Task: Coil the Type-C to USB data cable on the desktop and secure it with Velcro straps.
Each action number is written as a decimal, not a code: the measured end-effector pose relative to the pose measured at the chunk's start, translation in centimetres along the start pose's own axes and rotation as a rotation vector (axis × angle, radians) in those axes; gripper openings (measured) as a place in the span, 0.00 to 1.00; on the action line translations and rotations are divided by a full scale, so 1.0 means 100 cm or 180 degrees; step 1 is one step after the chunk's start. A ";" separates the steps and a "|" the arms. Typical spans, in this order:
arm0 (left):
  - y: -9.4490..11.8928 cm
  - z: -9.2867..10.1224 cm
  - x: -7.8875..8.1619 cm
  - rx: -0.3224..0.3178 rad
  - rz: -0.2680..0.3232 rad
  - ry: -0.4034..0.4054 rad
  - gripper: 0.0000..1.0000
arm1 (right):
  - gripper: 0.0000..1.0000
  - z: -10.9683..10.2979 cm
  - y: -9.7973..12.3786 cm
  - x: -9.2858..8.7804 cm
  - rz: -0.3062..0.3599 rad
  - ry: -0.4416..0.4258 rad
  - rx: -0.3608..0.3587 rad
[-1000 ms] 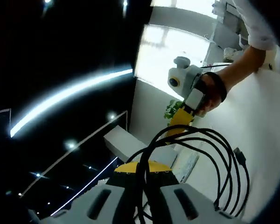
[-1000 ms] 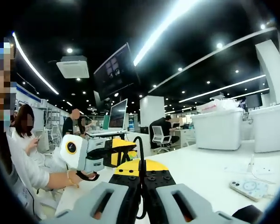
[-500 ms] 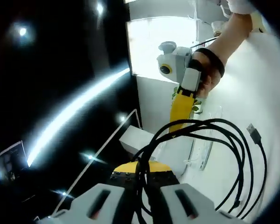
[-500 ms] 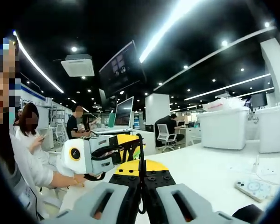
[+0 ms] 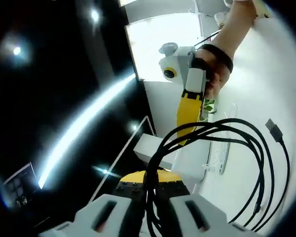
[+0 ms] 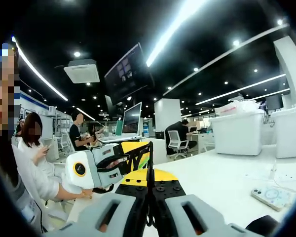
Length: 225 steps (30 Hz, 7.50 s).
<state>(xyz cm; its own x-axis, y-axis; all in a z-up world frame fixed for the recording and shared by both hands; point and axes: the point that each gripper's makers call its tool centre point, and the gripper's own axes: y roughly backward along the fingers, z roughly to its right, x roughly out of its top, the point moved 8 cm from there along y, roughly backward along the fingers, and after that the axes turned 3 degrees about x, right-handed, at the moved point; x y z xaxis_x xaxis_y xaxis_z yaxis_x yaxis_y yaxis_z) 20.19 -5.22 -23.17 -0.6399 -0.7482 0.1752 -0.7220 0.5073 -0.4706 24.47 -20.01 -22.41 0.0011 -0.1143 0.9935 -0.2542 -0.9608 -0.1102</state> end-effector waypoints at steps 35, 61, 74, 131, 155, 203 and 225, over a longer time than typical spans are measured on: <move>-0.001 -0.012 -0.046 0.0039 -0.0840 0.1045 0.07 | 0.32 -0.017 -0.022 -0.028 -0.0156 0.0447 -0.0130; -0.005 -0.009 -0.029 -0.0282 -0.0709 0.1354 0.07 | 0.05 0.012 -0.012 -0.029 -0.0412 0.0858 -0.0745; -0.005 -0.010 -0.030 -0.0128 -0.0492 0.1360 0.08 | 0.02 0.000 -0.010 -0.020 -0.0353 0.0842 -0.0359; -0.048 -0.092 -0.079 0.0312 -0.1360 0.1731 0.06 | 0.30 0.012 -0.013 -0.106 -0.1047 -0.1092 -0.0616; -0.104 -0.126 -0.009 0.0330 -0.1062 0.1787 0.06 | 0.33 0.010 -0.027 -0.100 0.0087 -0.1756 -0.1047; -0.037 -0.017 -0.031 -0.0796 -0.1258 0.2334 0.06 | 0.05 -0.006 0.013 0.008 0.0027 0.0836 -0.0866; -0.039 0.003 -0.045 -0.1393 -0.1275 0.1563 0.05 | 0.29 0.023 -0.001 -0.006 -0.0058 0.0653 -0.0768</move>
<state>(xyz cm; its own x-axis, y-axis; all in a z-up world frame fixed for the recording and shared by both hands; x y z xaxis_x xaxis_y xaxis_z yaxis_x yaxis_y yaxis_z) 25.94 -4.01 -22.41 -0.2773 -0.6867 0.6720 -0.8961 0.4372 0.0769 26.72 -20.44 -23.07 -0.1813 -0.0208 0.9832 -0.4781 -0.8718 -0.1066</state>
